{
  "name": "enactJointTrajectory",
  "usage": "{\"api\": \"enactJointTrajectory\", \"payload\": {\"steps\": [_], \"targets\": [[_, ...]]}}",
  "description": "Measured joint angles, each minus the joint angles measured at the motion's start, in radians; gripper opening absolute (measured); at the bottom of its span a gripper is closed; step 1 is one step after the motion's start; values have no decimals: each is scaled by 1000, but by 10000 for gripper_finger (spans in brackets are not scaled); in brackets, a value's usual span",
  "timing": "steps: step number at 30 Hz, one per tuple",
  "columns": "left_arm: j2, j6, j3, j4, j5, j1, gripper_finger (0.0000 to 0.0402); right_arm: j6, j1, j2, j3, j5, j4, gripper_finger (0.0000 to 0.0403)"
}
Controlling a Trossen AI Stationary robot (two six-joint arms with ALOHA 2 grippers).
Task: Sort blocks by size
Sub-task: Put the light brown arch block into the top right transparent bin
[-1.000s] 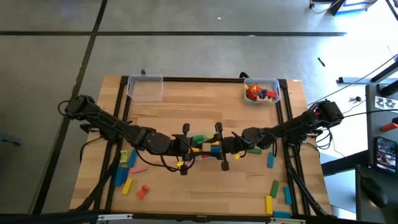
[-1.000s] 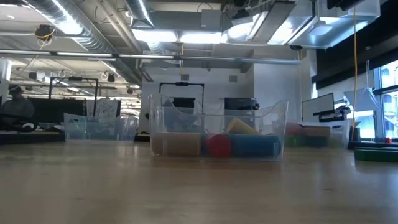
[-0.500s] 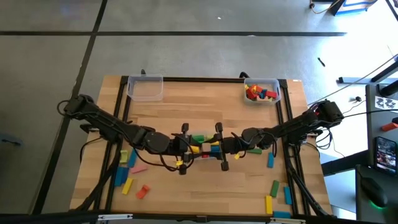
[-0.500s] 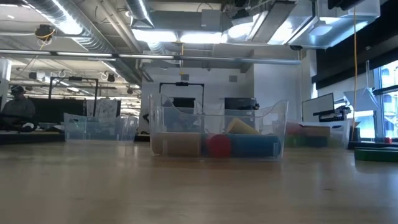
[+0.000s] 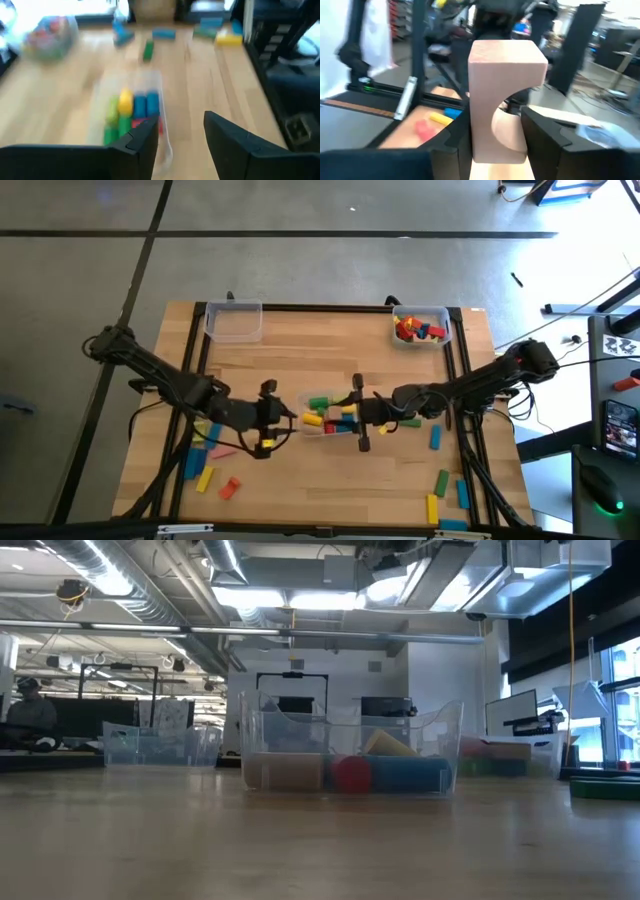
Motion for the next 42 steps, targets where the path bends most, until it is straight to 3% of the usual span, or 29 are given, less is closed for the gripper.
{"api": "enactJointTrajectory", "payload": {"steps": [10,16,19,28,42], "targets": [[2,-170,-204,111,-1,-17,147,1,-1,-218,0,327,-379,144],[3,-191,-265,171,-41,-17,147,-2,-17,-343,0,577,-603,144],[3,-192,-282,203,-45,-17,147,4,-64,-392,0,636,-719,143],[3,-210,-285,209,-46,-13,147,115,-359,-407,1,622,-1008,143],[3,-209,-285,208,-47,-13,147,318,-780,-352,0,404,-1216,143]]}}
